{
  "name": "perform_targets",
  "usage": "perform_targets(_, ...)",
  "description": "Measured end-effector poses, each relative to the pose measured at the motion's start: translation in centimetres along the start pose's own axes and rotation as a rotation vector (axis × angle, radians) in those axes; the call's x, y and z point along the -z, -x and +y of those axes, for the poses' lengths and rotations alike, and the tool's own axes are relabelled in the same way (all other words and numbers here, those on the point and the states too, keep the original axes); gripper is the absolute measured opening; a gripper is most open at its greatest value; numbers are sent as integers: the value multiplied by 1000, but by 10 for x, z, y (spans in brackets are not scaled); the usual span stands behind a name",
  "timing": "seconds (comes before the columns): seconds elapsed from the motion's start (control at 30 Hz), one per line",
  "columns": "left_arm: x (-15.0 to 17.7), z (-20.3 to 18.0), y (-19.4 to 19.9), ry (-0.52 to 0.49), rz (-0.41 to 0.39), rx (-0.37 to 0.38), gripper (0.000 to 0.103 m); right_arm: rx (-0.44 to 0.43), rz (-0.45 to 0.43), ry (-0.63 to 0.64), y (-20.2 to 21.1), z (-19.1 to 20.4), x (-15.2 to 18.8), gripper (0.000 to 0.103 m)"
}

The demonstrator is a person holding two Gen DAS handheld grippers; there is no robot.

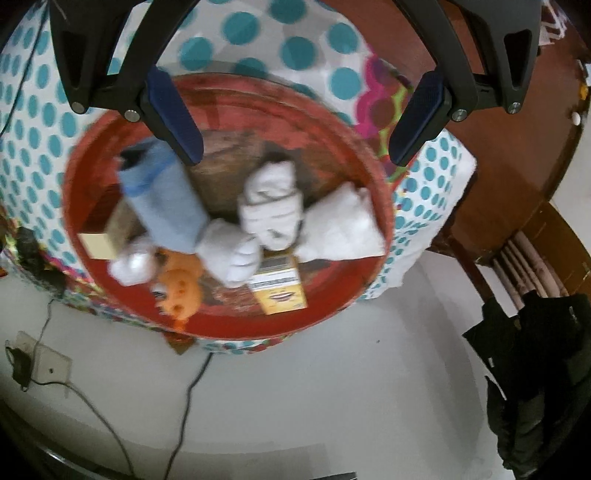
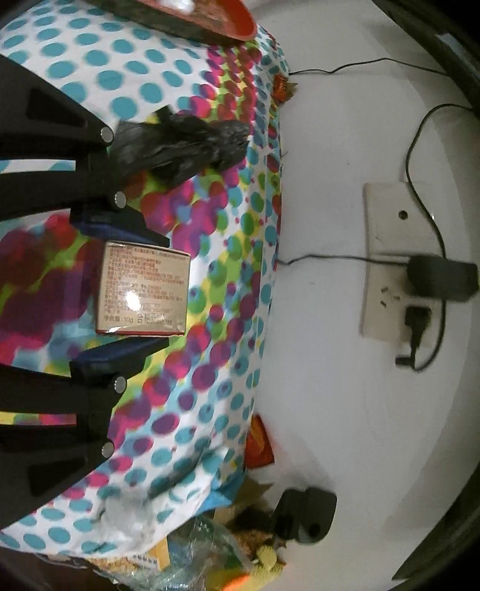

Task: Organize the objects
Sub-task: 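Grasp the black plastic bag with the left gripper while the right gripper holds the brown box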

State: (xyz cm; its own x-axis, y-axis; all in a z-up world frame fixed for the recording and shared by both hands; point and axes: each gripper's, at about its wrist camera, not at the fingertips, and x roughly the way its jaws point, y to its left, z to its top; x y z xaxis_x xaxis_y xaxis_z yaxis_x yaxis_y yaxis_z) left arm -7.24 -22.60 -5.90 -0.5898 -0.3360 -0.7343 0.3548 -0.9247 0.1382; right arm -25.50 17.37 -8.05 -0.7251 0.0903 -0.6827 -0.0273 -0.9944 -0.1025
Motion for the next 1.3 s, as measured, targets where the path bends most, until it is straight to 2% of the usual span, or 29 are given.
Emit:
perform_targets(0.2, -15, -40, 28, -21, -53, 67, 101, 25, -29, 37, 19, -23, 20, 46)
perform_targets(0.43, -57, -128, 40, -82, -51, 231, 103, 15, -33, 46, 34, -42, 39, 46)
perform_targets(0.53, -75, -174, 30, -125, -13, 303, 103, -1, -38, 8, 37, -51, 41, 46)
perform_targets(0.67, -90, -221, 2, -114, 88, 381, 103, -25, -27, -38, 34, -60, 42, 46)
perform_targets(0.9, -114, -280, -42, -74, 145, 345, 103, -50, -12, -34, 31, -59, 42, 46)
perform_targets(0.97, -123, -294, -53, -58, 172, 359, 103, -57, -16, -18, 31, -56, 42, 46)
perform_targets(1.13, -137, -323, -85, 5, 245, 370, 103, -65, -15, -9, 31, -53, 42, 46)
perform_targets(1.3, -141, -341, -107, 31, 271, 341, 102, -90, -1, -35, 28, -57, 42, 46)
